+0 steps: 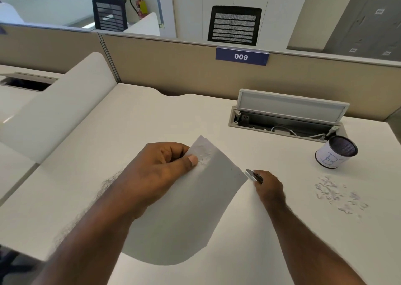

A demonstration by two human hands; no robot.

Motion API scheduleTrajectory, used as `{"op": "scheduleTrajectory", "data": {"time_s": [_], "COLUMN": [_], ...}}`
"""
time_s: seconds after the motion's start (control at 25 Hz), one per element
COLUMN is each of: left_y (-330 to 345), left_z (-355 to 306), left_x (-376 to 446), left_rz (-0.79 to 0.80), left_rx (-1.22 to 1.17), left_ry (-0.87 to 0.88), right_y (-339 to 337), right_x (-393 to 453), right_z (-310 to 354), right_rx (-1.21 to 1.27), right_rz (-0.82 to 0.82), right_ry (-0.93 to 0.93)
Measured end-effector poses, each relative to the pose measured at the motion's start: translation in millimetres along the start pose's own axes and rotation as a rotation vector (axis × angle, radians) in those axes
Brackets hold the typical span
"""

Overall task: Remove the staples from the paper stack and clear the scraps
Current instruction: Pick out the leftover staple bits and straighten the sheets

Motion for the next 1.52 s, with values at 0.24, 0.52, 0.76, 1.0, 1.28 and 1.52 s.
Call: {"op": "scheduleTrajectory", "data": {"time_s": [0.24,0.52,0.76,1.0,1.28,1.52], "left_y": [6,18,44,48,53,54], "left_z": [-1,-2,-9,-15,-11,-8], "left_x": [3,-2,-15,-21,-23,-23], "left_rz": [0.008,-0.082,-0.075,-0.101,-0.111,-0.178], "left_rx": [-0.017,-0.049,-0.022,0.011,0.045,0.129], "left_ry": [0.019,0.091,0.217,0.282,0.304,0.323], "right_y": [-17,-160,-191,-197,-199,-197], "right_x": [-4,-94,-149,-148,-148,-144], "right_z": [10,171,243,241,245,244], "right_rx": [0.023,0.570,0.560,0.501,0.351,0.283], "right_rz": [-0.107,-0.604,-0.279,-0.281,-0.216,-0.160], "right_ry": [-0.008,-0.342,-0.562,-0.473,-0.378,-0.304]}}
Point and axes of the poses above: each hand's wrist, its own x-axis towards the middle knuckle, its own y-axis out of the palm, z = x × y, the point moved 4 cm from there along x, towards the middle knuckle, and after that the axes turned 12 degrees about -y, right-handed, at the moved point
